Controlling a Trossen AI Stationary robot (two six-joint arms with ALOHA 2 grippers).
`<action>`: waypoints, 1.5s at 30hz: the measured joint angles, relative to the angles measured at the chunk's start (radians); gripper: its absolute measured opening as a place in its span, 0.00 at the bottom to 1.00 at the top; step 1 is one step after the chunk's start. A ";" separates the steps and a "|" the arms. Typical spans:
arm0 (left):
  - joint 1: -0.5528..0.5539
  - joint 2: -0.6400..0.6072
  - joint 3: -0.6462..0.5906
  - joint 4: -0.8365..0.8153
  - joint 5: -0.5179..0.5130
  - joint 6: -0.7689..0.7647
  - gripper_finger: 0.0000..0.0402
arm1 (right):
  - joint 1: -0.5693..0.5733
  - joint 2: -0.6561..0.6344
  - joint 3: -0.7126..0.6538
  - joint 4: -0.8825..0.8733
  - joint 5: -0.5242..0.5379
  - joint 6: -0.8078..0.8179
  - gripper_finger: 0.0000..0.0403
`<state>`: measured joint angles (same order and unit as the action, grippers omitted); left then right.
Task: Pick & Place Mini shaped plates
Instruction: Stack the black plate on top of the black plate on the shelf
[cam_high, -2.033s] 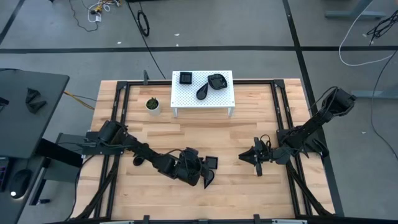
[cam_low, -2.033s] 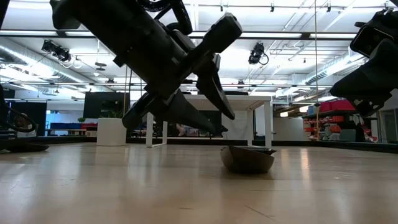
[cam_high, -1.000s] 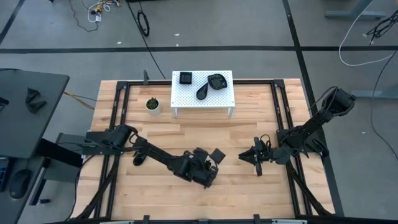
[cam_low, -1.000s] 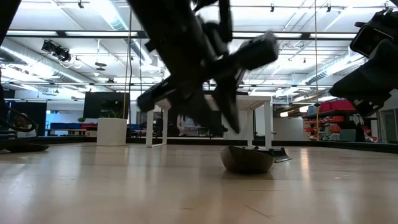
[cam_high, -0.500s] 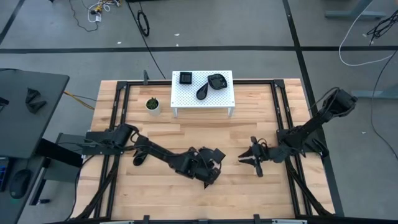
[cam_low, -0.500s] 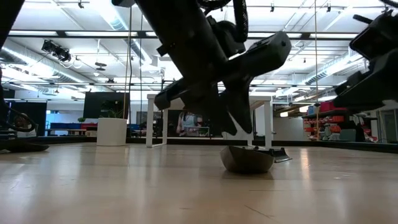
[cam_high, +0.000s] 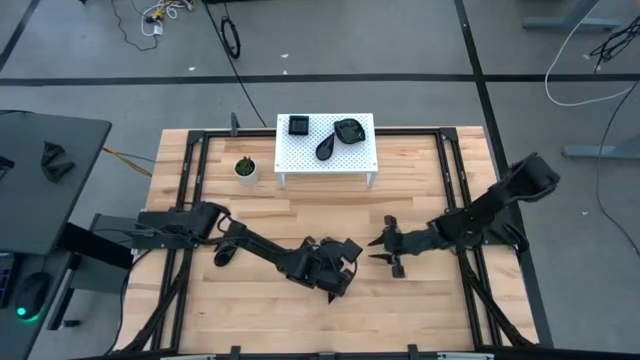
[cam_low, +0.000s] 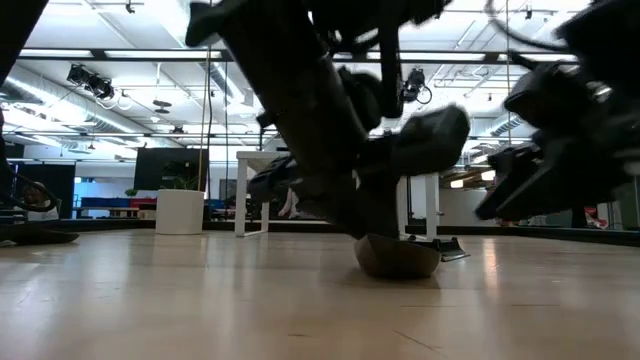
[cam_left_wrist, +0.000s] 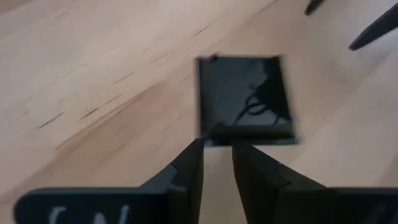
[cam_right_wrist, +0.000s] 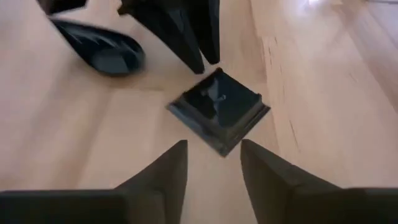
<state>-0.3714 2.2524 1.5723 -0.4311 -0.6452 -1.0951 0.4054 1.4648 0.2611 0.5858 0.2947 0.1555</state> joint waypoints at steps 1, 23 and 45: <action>0.000 0.001 -0.002 -0.011 -0.001 0.003 0.21 | -0.013 0.027 0.022 -0.019 0.000 -0.020 0.35; 0.000 0.033 -0.001 0.014 -0.050 -0.002 0.05 | -0.081 0.137 0.164 -0.112 -0.116 -0.020 0.01; -0.013 0.039 0.046 -0.019 -0.113 -0.008 0.03 | -0.051 -0.031 0.195 -0.089 -0.094 0.020 0.01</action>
<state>-0.3846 2.2913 1.6183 -0.4498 -0.7578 -1.1028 0.3545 1.4341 0.4564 0.4972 0.2006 0.1753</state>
